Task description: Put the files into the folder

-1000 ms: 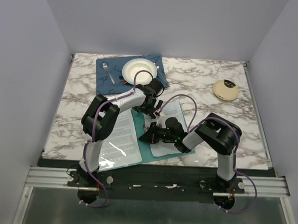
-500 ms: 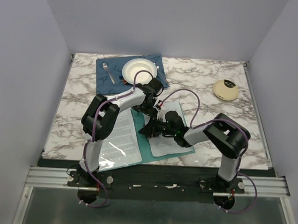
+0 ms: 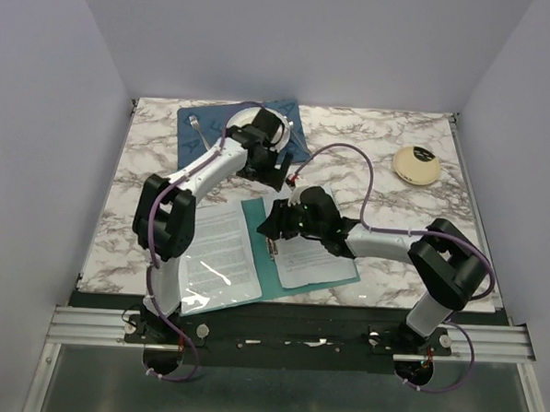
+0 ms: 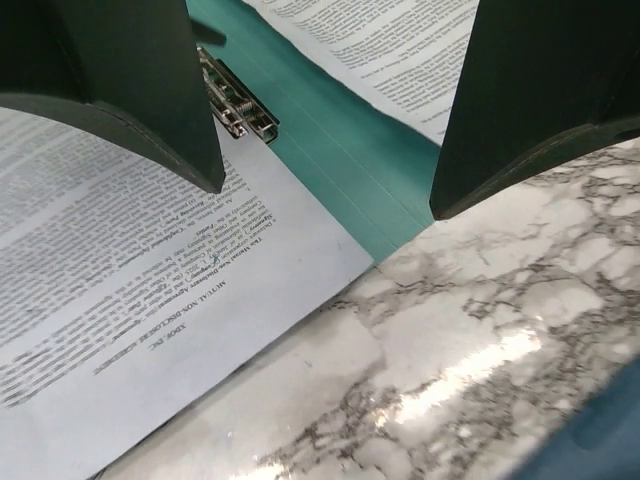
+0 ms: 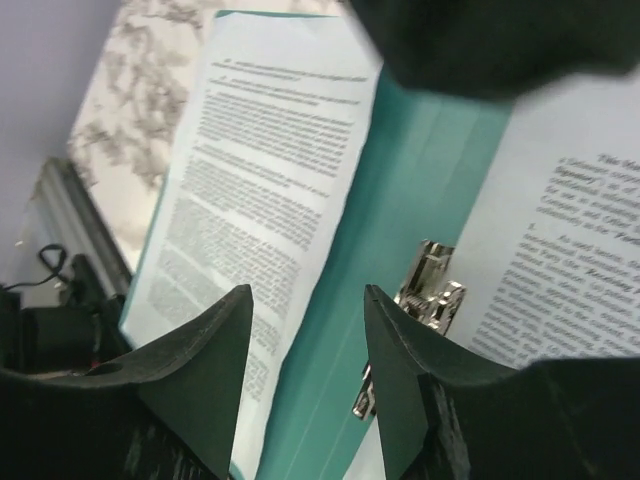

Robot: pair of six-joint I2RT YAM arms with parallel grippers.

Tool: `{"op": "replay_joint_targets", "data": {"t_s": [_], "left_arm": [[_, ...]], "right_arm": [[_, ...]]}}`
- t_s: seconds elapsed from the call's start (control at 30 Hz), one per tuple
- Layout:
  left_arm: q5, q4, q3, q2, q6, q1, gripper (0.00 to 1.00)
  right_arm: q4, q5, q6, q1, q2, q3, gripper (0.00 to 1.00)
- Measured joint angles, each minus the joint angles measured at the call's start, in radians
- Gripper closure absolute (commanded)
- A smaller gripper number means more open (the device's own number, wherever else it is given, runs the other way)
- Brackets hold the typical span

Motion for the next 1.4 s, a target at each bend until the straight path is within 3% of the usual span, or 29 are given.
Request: {"op": "replay_joint_targets", "data": {"t_s": [0.27, 0.6, 1.4], "left_arm": [[0.255, -0.024, -0.063, -0.23, 0.106, 0.255, 0.01], [0.334, -0.056, -0.338, -0.369, 0.226, 0.468, 0.01], [0.331, -0.041, -0.573, -0.541, 0.338, 0.552, 0.01]], "right_arm": [[-0.365, 0.138, -0.092, 0.062, 0.069, 0.238, 0.43], [-0.633, 0.244, -0.115, 0.112, 0.178, 0.37, 0.45], [-0.832, 0.345, -0.098, 0.156, 0.261, 0.52, 0.54]]}}
